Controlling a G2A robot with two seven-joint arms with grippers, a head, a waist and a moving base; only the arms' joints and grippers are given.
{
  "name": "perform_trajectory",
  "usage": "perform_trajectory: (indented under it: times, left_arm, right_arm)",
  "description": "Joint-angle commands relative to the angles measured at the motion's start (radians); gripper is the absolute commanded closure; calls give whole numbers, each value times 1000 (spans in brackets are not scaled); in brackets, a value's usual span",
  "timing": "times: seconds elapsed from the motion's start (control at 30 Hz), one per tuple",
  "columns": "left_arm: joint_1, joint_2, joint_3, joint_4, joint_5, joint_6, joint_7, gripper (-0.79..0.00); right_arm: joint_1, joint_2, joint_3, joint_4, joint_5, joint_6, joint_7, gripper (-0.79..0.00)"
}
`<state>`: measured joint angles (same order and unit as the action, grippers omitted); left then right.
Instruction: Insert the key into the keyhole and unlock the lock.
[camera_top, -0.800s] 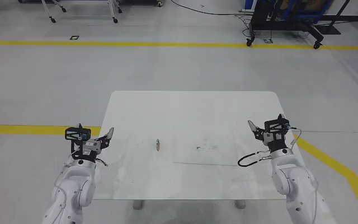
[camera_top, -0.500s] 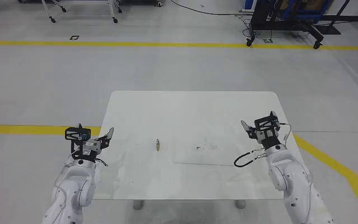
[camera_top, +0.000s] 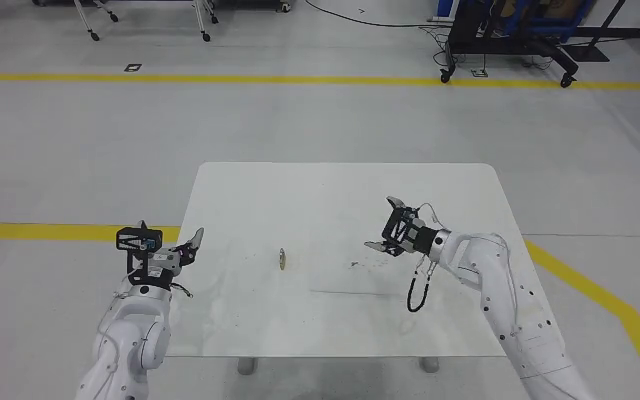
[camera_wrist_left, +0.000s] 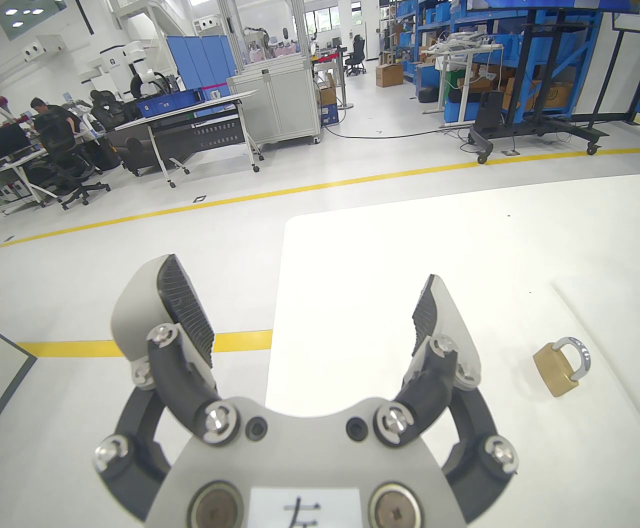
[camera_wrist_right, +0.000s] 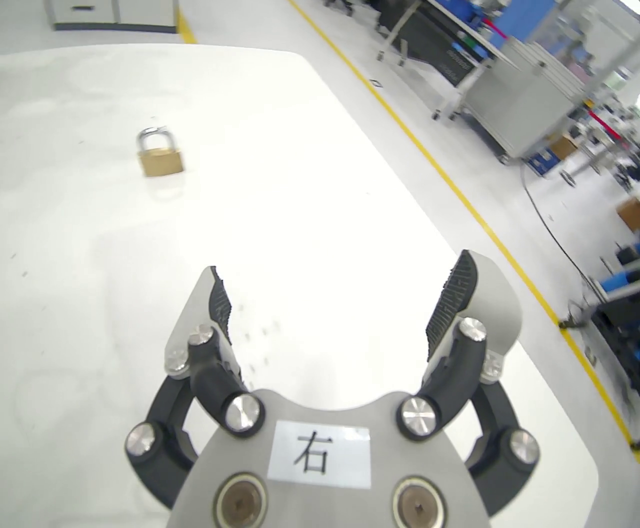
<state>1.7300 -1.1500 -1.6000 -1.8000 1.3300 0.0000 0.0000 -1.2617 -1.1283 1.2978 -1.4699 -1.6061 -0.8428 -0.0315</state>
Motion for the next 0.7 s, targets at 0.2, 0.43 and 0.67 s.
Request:
perform_trajectory:
  times: [0.2, 0.43, 0.67]
  left_arm:
    - [0, 0, 0, 0, 0, 0, 0, -785]
    - [0, 0, 0, 0, 0, 0, 0, -785]
    - [0, 0, 0, 0, 0, 0, 0, -785]
  right_arm:
    - [127, 32, -155, 140, -164, -170, -252, -785]
    - [216, 39, -295, 239, -224, -170, -276, -622]
    - [300, 35, -429, 358, -184, -170, -321, -360]
